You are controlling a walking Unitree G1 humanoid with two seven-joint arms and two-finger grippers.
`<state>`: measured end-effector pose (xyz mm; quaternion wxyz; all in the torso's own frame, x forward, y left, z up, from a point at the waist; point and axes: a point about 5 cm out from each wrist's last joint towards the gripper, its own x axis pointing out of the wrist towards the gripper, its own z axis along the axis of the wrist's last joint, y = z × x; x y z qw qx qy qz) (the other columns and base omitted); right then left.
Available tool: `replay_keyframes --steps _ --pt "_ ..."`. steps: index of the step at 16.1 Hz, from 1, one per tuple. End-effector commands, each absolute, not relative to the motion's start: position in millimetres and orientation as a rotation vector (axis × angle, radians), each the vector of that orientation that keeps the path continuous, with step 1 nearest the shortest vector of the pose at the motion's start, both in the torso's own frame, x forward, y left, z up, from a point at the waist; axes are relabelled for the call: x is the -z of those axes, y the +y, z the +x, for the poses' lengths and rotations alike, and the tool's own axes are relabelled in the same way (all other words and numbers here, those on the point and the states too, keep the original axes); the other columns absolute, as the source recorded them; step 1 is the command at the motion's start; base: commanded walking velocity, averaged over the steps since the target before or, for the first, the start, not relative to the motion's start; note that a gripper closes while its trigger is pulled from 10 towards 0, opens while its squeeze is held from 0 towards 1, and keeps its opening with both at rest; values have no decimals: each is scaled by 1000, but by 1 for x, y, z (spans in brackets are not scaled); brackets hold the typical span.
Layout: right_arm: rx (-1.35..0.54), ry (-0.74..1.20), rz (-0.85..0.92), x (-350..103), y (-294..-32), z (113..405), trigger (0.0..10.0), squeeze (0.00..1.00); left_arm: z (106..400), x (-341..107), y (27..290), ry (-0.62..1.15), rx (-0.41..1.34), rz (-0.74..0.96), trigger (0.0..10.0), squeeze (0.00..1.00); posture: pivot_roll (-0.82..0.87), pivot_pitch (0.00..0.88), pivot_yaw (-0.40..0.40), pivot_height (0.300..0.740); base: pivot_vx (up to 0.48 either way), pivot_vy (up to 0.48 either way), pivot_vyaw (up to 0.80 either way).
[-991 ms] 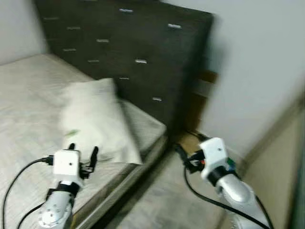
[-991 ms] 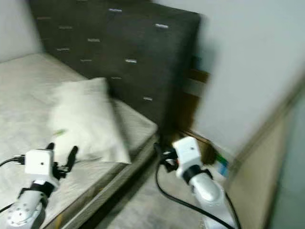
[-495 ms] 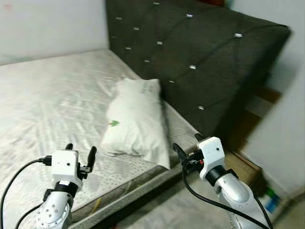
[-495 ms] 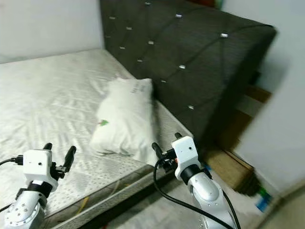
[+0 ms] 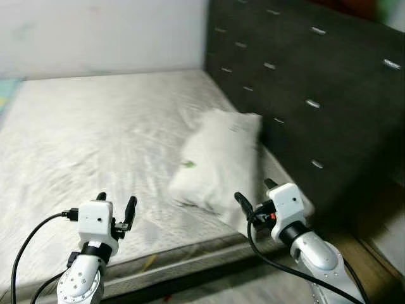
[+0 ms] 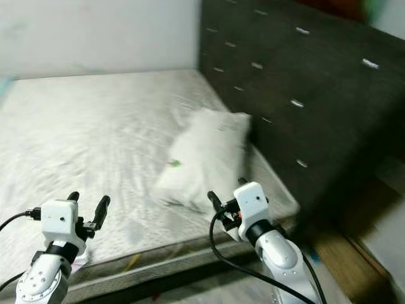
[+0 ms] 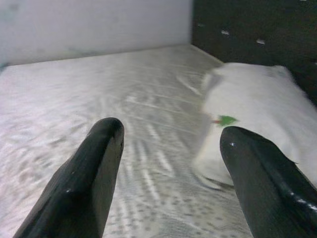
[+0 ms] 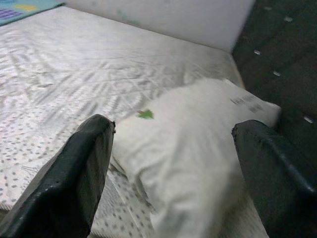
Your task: Clean up the room
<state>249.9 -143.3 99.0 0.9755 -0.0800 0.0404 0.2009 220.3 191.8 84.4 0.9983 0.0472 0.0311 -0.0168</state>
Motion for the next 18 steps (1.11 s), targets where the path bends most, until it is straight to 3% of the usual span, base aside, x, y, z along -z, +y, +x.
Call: replay_keyframes --steps 1,5,18 --pt "-420 64 -157 -103 -140 251 10000 0 219 -83 196 74 20 100 10000 0 -20 0 -101 740 0 0 794" --pt "-415 63 -149 -103 -140 251 10000 0 219 -83 196 78 21 94 10000 0 -23 0 -100 740 0 0 739" --pt "-398 62 -121 -103 -142 256 10000 0 223 -79 200 92 -3 36 10000 0 -18 0 -101 740 0 0 0"
